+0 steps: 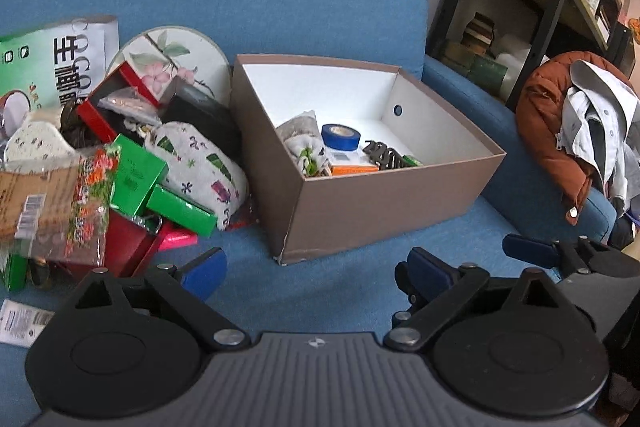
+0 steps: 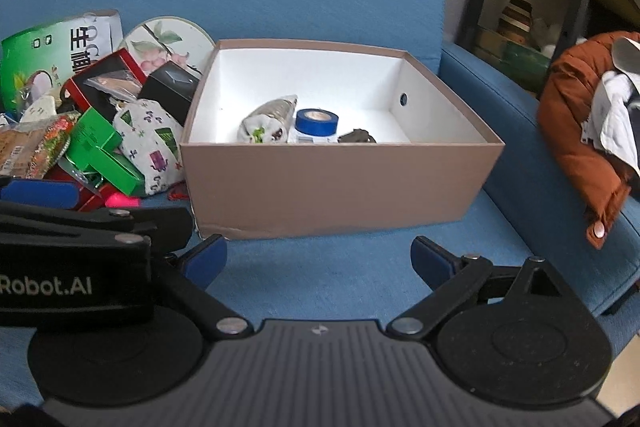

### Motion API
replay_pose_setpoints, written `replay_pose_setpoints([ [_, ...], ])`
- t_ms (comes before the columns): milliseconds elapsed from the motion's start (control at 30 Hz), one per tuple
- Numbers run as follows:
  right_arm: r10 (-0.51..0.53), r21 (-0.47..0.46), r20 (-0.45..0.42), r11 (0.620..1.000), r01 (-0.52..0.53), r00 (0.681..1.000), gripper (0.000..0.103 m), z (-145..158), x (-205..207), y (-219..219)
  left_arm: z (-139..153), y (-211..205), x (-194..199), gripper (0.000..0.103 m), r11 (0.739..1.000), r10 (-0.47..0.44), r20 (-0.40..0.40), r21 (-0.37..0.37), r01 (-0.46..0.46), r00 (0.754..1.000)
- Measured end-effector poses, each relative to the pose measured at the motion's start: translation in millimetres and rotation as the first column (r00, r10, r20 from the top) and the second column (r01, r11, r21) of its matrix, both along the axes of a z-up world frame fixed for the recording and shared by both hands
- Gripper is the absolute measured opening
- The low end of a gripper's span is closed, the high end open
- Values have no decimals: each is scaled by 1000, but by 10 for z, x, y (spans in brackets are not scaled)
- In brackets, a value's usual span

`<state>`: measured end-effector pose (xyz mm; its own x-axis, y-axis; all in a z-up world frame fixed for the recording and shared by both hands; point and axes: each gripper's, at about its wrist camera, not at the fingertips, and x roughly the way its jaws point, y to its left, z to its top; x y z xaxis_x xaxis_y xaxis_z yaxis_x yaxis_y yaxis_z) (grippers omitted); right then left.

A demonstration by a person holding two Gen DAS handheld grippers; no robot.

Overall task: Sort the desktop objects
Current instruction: 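Withdraw both tools from the tan box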

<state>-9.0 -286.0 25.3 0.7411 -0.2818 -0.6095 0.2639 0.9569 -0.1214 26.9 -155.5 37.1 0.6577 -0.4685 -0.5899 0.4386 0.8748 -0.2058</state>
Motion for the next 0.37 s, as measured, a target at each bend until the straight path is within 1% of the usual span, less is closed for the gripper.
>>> replay_pose_setpoints([
  [200,-19,13,-1,1000,19,1000,96,-56,-51,-20,-27,-43,-37,100,1000,4,-2,19,-4,1000],
  [367,-30,22,3,999,30,1000,96,-70,-71,-29,-13,-57,-90,100,1000,-20,28,8,20,999],
])
